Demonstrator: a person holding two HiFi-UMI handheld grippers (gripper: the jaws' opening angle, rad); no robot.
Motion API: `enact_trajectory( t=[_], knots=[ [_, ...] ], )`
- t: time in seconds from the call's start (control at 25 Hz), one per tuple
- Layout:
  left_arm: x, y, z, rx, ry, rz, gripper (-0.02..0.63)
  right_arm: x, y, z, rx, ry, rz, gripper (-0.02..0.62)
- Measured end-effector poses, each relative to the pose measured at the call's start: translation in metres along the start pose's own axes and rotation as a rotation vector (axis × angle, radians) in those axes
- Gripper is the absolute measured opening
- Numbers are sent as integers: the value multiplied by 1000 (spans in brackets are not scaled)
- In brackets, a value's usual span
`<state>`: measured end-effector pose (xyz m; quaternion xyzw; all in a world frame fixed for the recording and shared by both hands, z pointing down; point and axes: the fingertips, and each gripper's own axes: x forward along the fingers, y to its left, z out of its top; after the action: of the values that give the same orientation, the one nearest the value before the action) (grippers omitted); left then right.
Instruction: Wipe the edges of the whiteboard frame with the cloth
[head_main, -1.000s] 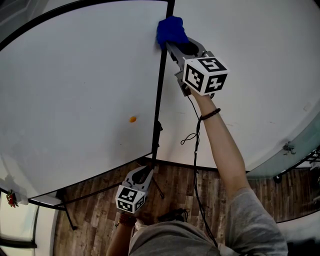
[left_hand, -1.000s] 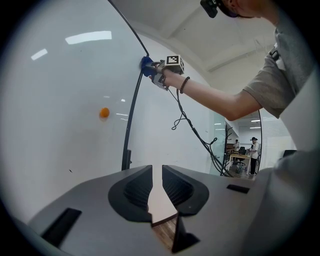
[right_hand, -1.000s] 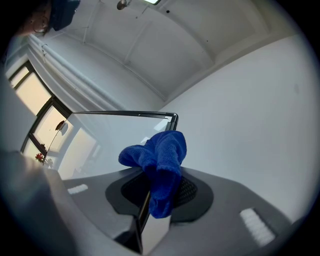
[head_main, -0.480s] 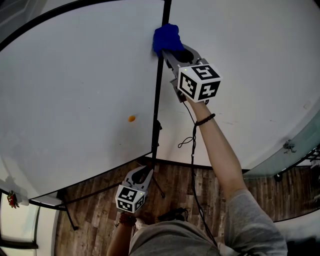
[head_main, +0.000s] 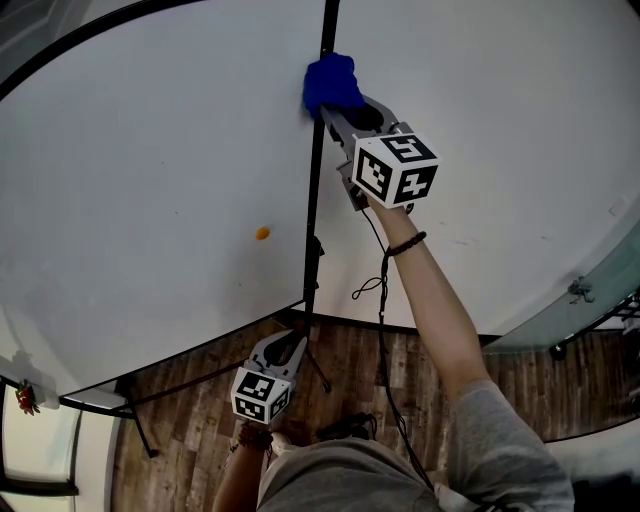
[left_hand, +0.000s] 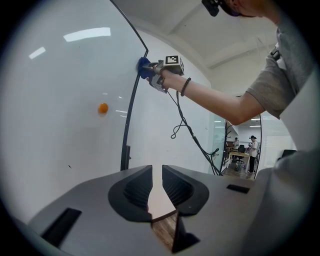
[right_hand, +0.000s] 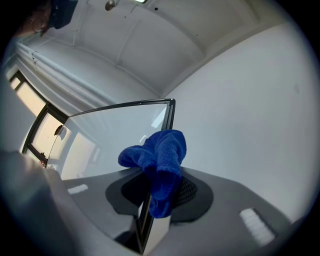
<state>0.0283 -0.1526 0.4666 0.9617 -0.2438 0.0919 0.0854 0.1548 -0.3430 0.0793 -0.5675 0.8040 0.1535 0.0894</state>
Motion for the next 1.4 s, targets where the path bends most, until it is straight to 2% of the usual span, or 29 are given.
enact_trajectory(
  t=[1.4],
  knots=[
    [3,0,-8,4,26,-20,66,-18,11,-71,100,61,-15,110]
  ],
)
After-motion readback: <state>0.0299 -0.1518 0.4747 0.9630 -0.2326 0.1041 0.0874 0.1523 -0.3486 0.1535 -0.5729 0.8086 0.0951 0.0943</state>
